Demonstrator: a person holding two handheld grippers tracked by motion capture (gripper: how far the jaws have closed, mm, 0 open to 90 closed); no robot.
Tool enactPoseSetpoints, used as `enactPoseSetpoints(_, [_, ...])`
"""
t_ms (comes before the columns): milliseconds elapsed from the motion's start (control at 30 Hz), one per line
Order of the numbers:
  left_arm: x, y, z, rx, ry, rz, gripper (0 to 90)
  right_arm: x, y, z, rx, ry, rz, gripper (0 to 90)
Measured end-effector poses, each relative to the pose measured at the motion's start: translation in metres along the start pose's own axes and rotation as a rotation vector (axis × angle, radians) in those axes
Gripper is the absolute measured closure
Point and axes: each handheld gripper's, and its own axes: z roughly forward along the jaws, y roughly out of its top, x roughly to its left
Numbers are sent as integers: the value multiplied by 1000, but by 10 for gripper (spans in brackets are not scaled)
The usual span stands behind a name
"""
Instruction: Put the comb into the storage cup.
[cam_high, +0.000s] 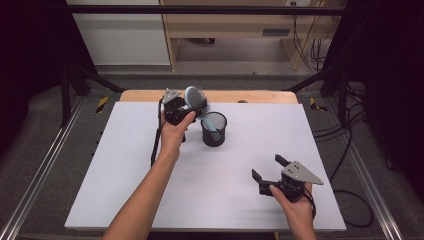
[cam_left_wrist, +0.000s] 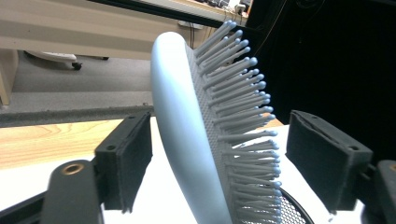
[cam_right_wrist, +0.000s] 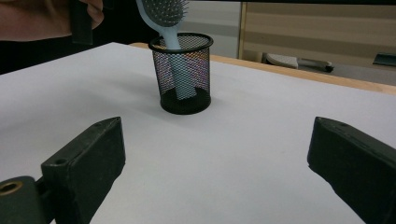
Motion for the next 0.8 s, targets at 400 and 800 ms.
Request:
enactPoseSetpoints(400, [-3, 0, 0, 3, 12, 38, 81, 0, 0, 0, 0, -1, 0, 46])
enactPoseSetpoints(800, [-3, 2, -3, -16, 23, 63, 62, 0, 0, 0, 2, -2, -3, 46])
